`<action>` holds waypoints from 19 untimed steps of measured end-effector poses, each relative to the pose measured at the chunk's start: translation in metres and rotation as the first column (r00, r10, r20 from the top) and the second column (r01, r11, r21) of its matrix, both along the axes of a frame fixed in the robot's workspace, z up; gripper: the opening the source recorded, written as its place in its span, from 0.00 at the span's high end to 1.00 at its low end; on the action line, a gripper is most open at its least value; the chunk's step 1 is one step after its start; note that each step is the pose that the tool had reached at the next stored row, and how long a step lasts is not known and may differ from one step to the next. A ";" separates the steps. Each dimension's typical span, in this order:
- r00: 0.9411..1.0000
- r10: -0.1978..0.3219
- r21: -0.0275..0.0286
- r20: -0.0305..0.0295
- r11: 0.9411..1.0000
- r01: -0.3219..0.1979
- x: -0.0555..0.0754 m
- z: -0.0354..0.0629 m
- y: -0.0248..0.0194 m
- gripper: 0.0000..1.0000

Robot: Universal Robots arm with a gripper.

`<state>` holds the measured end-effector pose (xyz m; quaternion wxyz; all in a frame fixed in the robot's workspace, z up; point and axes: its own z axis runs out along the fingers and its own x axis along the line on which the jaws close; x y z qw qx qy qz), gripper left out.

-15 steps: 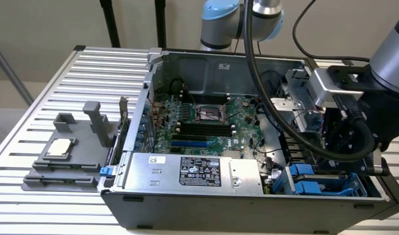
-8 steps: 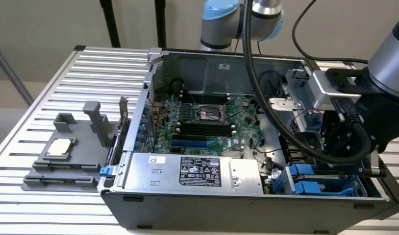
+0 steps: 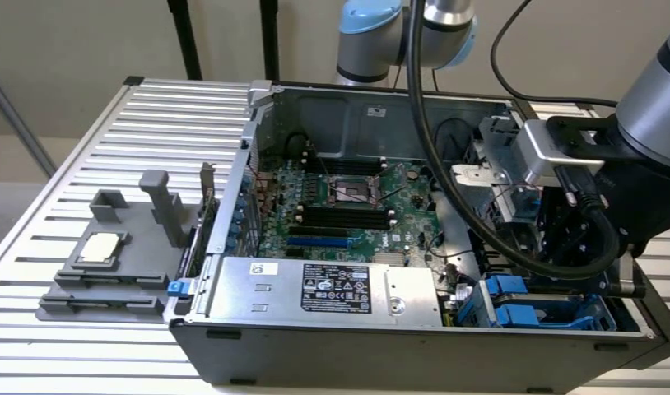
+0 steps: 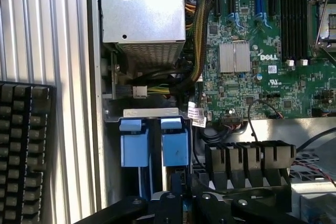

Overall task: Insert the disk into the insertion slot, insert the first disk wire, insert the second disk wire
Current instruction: 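Insert the second disk wire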

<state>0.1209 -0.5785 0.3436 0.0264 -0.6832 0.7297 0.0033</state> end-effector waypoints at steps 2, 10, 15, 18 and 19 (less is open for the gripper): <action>1.000 0.000 0.002 0.000 1.000 0.000 0.000 -0.0002 0.0001 0.84; 1.000 0.000 0.008 0.000 1.000 0.000 0.002 -0.0010 0.0000 0.84; 1.000 0.002 0.014 0.000 1.000 -0.002 0.003 -0.0015 0.0001 0.84; 1.000 0.002 0.014 0.000 1.000 -0.002 0.003 -0.0016 0.0001 0.84; 1.000 0.002 0.014 0.000 1.000 -0.002 0.003 -0.0016 0.0001 0.84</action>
